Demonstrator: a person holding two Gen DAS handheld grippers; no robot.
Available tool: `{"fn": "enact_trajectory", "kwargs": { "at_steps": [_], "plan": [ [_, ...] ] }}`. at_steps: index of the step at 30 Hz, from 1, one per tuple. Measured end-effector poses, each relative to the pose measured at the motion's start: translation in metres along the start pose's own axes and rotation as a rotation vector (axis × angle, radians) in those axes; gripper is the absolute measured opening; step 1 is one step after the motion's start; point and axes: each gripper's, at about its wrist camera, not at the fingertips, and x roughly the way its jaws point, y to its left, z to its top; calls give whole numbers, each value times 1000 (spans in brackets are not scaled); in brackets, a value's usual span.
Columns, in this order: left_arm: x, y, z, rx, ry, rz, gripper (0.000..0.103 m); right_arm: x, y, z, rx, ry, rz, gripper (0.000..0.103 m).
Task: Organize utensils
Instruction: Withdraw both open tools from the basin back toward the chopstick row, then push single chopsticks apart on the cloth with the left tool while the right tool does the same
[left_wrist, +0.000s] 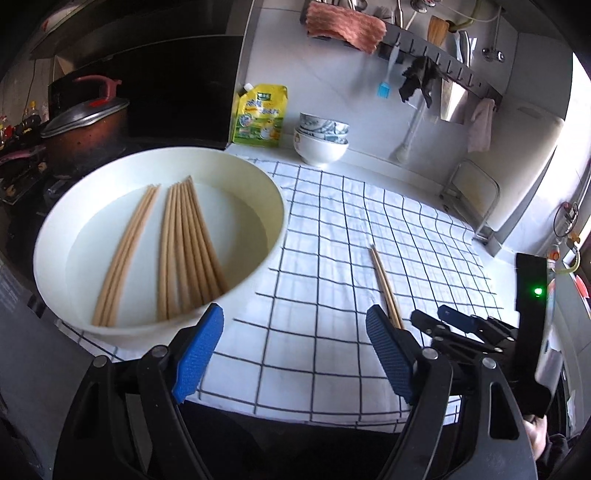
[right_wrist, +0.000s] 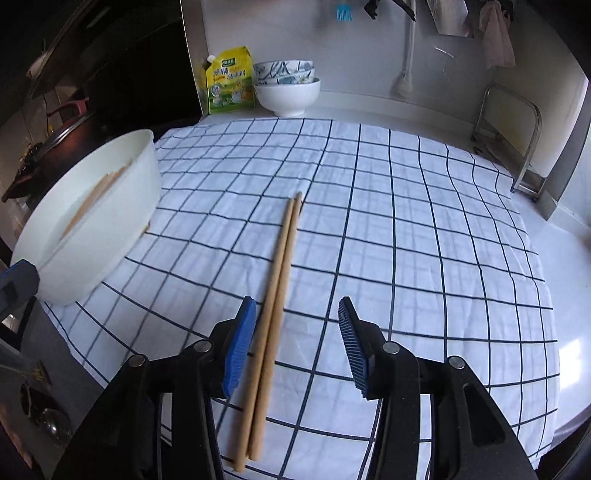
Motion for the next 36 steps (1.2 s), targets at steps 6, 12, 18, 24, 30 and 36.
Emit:
{"fn": "enact_trajectory", "kwargs": {
  "at_steps": [6,12,18,24,30,36],
  "plan": [
    [7,-10,-10,20,29,-7,79,13,-1,-10,-12,26,-13,45],
    [12,-14,-16,24,46,-2,80,15,0,-13,-36,20,-24,45],
    [18,-22,-21,39,65,4,80,18,2,-17,-67,27,-27,45],
    [24,-30,-24,50,88,3,82,19,4,-16,-98,17,-9,9],
    [37,-52,-32,81,133,-11,84,20,-9,-15,-94,14,27,7],
    [57,-71,-34,101,151,2,85,13,-47,-20,6,15,47,7]
  ]
}}
